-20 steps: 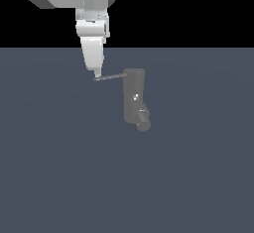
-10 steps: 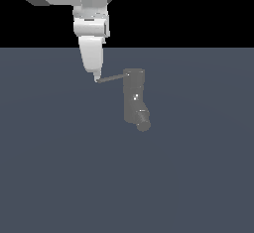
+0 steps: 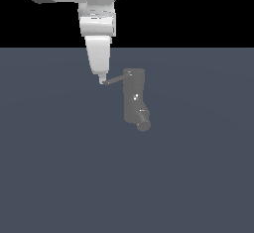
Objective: Turn on the faucet by rotating a designated handle.
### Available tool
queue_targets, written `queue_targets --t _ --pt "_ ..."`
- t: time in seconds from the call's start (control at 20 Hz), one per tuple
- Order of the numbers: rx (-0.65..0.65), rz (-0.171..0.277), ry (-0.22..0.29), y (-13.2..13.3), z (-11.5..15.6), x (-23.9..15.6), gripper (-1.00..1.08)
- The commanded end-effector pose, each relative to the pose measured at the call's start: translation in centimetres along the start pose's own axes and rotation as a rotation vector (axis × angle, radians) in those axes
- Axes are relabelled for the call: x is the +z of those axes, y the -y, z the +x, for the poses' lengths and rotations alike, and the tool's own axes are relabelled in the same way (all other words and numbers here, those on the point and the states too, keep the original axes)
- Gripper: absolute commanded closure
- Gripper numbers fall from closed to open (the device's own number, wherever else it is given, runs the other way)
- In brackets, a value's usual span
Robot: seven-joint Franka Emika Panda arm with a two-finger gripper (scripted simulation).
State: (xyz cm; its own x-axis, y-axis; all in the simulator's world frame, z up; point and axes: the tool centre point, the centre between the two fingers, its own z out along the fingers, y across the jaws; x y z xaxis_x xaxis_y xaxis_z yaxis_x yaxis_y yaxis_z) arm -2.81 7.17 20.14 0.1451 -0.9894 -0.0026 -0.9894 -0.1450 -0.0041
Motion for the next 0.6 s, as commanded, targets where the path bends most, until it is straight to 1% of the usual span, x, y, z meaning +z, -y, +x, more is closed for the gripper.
queue_targets --t 0.0,0.55 --pt "0.013 -0.002 -0.002 -0.8 1.4 0.0 1.08" --pt "0.012 -0.003 -0.002 -3.8 4.3 0.0 1.08"
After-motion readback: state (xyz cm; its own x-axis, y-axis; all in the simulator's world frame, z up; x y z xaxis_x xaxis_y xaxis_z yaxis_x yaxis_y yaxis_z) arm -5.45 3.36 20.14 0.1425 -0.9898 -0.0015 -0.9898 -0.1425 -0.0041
